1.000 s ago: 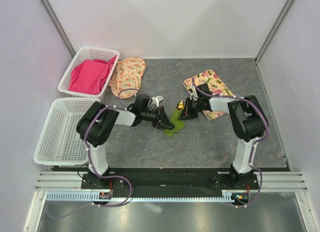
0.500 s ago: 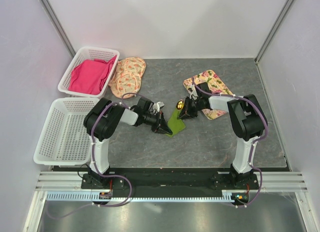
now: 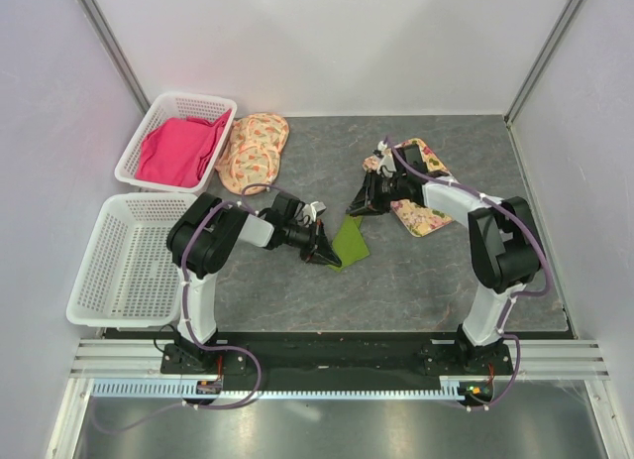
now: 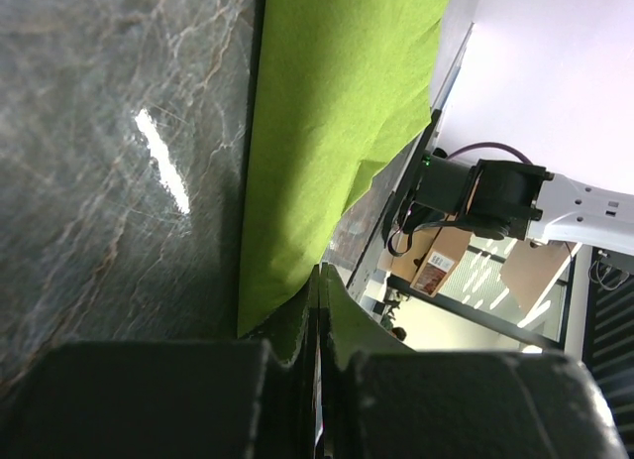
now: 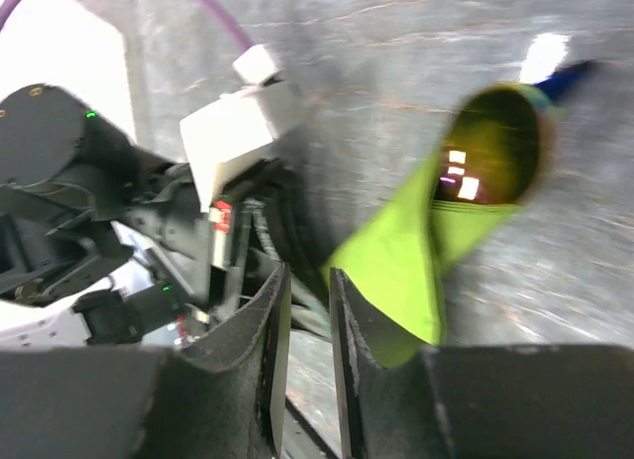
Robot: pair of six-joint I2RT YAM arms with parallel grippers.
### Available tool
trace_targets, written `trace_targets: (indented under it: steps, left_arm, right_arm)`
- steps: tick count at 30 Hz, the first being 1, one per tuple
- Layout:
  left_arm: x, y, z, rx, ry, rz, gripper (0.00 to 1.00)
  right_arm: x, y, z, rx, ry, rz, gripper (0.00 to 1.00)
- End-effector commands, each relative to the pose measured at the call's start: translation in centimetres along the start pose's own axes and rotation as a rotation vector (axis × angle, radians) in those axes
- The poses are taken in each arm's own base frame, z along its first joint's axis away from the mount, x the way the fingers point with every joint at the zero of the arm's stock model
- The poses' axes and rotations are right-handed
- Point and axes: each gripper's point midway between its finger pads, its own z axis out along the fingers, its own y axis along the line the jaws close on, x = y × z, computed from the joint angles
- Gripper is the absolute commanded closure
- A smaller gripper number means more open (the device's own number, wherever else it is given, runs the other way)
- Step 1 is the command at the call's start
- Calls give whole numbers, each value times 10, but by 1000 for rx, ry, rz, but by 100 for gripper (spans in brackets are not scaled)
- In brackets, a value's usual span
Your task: Place the utensils on the paper napkin and roll it up
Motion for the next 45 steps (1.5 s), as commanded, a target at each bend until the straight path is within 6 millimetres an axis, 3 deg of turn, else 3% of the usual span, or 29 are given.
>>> trace_targets:
  steps: [1,2,5,17,20,24,28,31,35,41,45]
  left_arm:
    - [1,42,3,-126,-27,-49,98]
    - [1,43,3,-124,-27,-45,98]
    - [1,42,3,-118,-28,-44,98]
    - [6,36,0,-65,-45,-57,97]
    - [5,25,-2,-18,-61,-33,91]
    - [-4,-7,-9,74,-85,70,76]
    - [-12,-38,-18,130,-104,160,71]
    - [-15,-50,-22,149,-110,193,71]
    - [-14,-44,-20,143,-104,179,73]
    - [-8,-7,-8,84,-90,67,80]
    - [7,20,-4,38,-88,-13,88]
  right_arm:
    - [18,19,14,-99,39,41,73]
    - [25,23,17,-129,59,84,74]
    - [42,7,29,-143,97,124,78]
    - [64,-37,60,-150,70,195,89]
    - [69,-48,65,-119,89,182,90]
    - [73,-54,67,-101,103,168,91]
    - [73,-56,68,-95,108,146,91]
    - [75,-56,68,-94,116,130,92]
    - [75,-57,69,-92,119,109,92]
    - [74,-56,72,-95,127,69,92]
    - [73,-56,78,-94,136,28,92]
